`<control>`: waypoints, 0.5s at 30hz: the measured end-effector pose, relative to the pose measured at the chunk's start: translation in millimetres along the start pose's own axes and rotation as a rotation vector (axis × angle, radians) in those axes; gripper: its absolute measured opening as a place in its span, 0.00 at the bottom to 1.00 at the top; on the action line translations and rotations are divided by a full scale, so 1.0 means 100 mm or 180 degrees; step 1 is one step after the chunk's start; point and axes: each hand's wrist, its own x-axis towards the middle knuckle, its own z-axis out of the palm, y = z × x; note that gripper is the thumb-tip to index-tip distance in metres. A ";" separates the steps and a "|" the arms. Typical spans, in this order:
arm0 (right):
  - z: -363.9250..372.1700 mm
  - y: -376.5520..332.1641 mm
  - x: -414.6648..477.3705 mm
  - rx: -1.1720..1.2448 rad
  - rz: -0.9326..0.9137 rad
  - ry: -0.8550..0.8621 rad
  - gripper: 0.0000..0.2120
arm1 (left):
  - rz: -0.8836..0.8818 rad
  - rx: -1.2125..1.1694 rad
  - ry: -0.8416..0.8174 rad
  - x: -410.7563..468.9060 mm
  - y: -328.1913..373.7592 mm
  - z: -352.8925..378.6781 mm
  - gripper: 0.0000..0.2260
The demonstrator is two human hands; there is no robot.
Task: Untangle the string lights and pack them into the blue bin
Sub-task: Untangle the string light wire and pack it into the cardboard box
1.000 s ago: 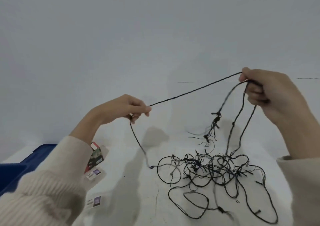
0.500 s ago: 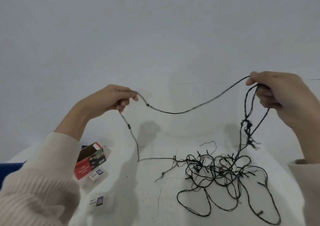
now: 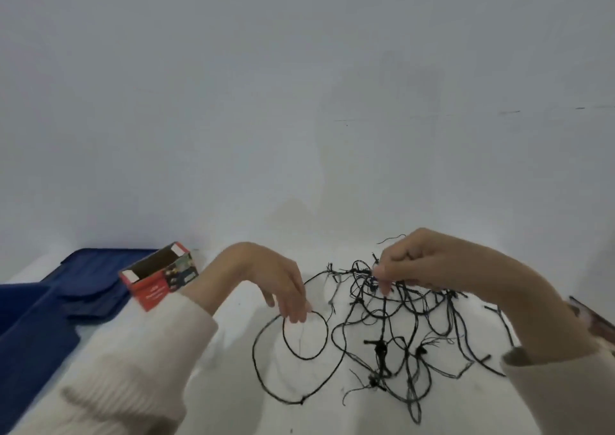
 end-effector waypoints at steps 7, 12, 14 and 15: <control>0.26 0.17 0.03 -0.0371 0.0110 -0.0507 0.11 | 0.0336 0.0227 0.1824 1.02 -0.20 0.21 0.14; 0.32 0.25 0.04 -0.0392 0.0122 -0.0683 0.10 | 0.0448 0.1234 0.1777 1.48 -0.24 0.35 0.18; 0.30 0.27 0.03 -0.0347 0.0164 -0.0682 0.10 | 0.0509 0.1582 0.1781 1.60 -0.27 0.38 0.15; 0.28 0.27 0.03 -0.0322 0.0162 -0.0689 0.11 | 0.0524 0.1703 0.1783 1.63 -0.28 0.37 0.14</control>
